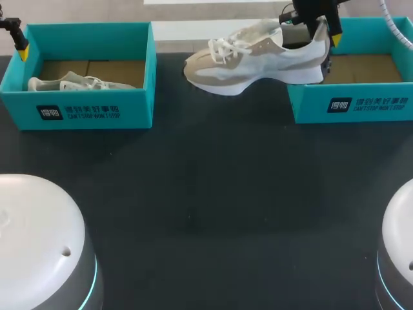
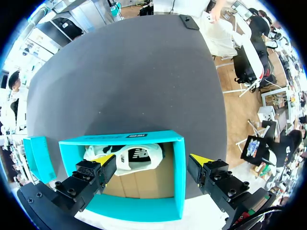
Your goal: Take the shoe out of the shoebox, open the shoe tongue, remove and reinsert the insole, then place the shoe into the shoebox
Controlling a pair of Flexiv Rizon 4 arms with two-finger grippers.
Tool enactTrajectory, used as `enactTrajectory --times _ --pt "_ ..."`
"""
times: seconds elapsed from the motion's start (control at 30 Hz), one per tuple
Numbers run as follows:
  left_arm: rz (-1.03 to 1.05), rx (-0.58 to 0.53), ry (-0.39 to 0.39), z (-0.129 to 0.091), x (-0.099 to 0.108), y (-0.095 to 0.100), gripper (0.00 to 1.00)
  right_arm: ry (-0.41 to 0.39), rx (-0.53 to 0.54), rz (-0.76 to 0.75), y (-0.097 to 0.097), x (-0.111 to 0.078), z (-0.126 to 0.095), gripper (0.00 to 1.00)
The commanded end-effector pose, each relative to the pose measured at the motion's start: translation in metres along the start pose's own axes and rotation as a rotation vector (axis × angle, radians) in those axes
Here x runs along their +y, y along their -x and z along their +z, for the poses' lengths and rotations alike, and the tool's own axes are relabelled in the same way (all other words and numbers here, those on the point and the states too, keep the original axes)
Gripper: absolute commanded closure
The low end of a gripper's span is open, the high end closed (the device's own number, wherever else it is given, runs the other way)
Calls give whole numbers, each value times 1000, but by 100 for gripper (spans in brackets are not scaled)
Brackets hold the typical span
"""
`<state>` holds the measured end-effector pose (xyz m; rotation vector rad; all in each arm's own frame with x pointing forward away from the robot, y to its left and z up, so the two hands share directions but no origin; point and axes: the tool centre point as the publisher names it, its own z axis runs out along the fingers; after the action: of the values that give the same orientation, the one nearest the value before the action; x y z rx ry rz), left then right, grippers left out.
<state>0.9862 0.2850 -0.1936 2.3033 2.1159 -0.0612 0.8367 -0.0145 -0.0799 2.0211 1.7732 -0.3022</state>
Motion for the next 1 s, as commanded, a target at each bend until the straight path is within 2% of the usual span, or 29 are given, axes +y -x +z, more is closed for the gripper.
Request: enactTrajectory --times 0.03,0.13,0.27,0.53,0.73,1.0 --pt "1 1 1 0 -1 0 0 2 -27 44 -8 -33 -6 100" --pt "1 1 1 0 -1 0 0 -6 -15 78 -17 -61 -8 100" --pt "1 1 1 0 -1 0 0 -21 -5 70 -39 -104 -10 100" --pt "1 1 1 0 -1 0 0 -13 30 95 -65 -160 -16 100" --pt "1 1 1 0 -1 0 0 -18 15 49 -76 -180 -19 100" --pt "1 1 1 0 -1 0 0 -39 -5 39 -74 -182 -20 100"
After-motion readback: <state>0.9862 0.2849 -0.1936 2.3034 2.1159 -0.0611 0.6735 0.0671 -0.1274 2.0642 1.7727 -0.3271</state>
